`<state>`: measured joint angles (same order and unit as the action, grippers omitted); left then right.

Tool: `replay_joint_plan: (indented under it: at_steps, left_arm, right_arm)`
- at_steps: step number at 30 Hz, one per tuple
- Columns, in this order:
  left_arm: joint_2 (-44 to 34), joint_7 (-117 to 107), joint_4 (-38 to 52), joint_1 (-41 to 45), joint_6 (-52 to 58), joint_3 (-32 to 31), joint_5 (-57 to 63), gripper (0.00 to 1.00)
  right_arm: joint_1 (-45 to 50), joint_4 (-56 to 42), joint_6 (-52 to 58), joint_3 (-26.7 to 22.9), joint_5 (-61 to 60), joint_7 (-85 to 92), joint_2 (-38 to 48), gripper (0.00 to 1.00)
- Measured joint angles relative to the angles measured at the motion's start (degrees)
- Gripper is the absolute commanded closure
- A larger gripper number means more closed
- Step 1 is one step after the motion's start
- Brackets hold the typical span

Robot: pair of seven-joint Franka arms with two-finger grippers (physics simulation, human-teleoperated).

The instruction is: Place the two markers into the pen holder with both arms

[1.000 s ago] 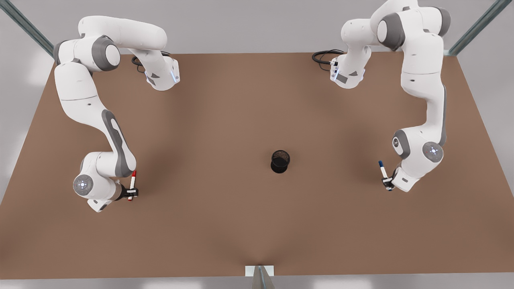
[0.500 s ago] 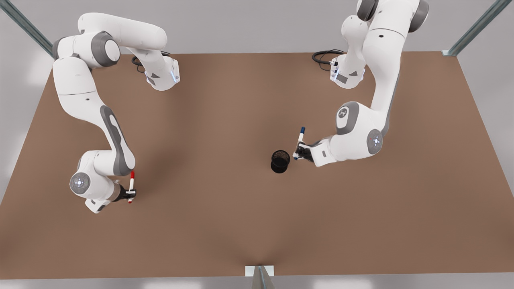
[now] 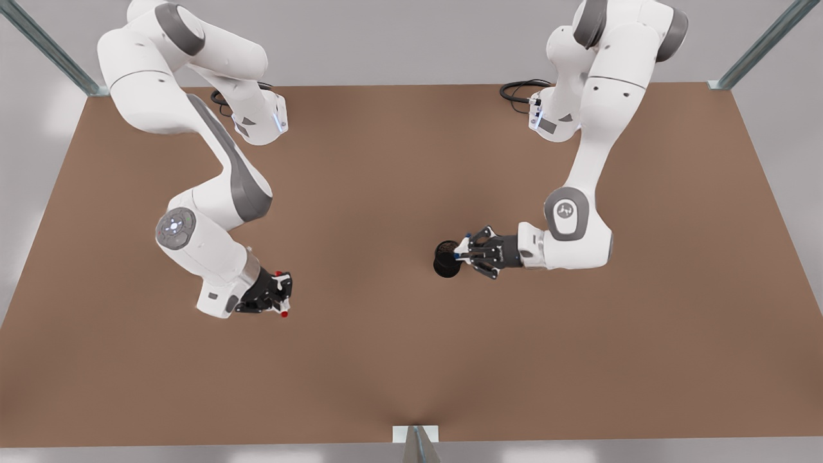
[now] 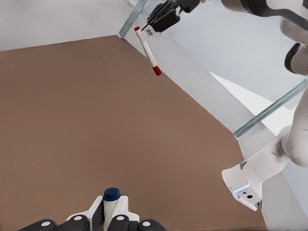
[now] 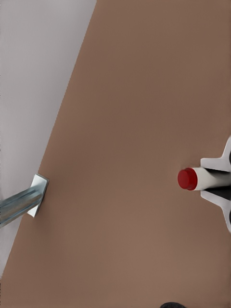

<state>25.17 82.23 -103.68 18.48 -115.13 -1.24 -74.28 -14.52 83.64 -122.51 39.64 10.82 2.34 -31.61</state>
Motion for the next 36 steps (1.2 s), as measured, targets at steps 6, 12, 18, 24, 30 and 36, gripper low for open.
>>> replay_joint_plan:
  at_steps: [6, 12, 18, 24, 30, 36]
  left_arm:
    - [1.3, 21.7, -2.9, 4.4, -2.8, -0.1, -7.1, 0.79]
    - [2.2, 38.1, -3.8, 4.6, -4.3, -0.1, -9.8, 0.79]
    - [3.7, 50.0, -5.1, 4.7, -3.0, -0.1, -9.8, 0.00]
    - [-0.6, 39.2, 15.0, -4.6, 6.5, 0.8, 22.4, 0.00]
    - [-5.8, 8.3, 29.2, -10.4, 19.5, 2.2, 61.1, 0.00]
    - [-7.7, -18.2, 29.4, -11.8, 24.4, -2.3, 74.7, 0.00]
  right_arm:
    - [0.7, 0.4, -2.7, 2.9, 0.0, -1.8, 0.0, 0.73]
    - [0.8, 1.3, -4.1, 3.1, 0.0, -3.2, -0.2, 0.73]
    - [0.7, 1.8, -4.8, 4.1, 0.0, -4.3, 0.2, 0.73]
    - [3.2, 1.8, -7.9, 10.7, 0.9, -6.9, 1.9, 0.73]
    - [12.0, 3.6, -22.7, 10.8, 2.5, -9.8, 1.0, 0.72]
    - [28.3, 3.6, -41.2, -1.3, 3.7, -12.7, -1.8, 0.72]
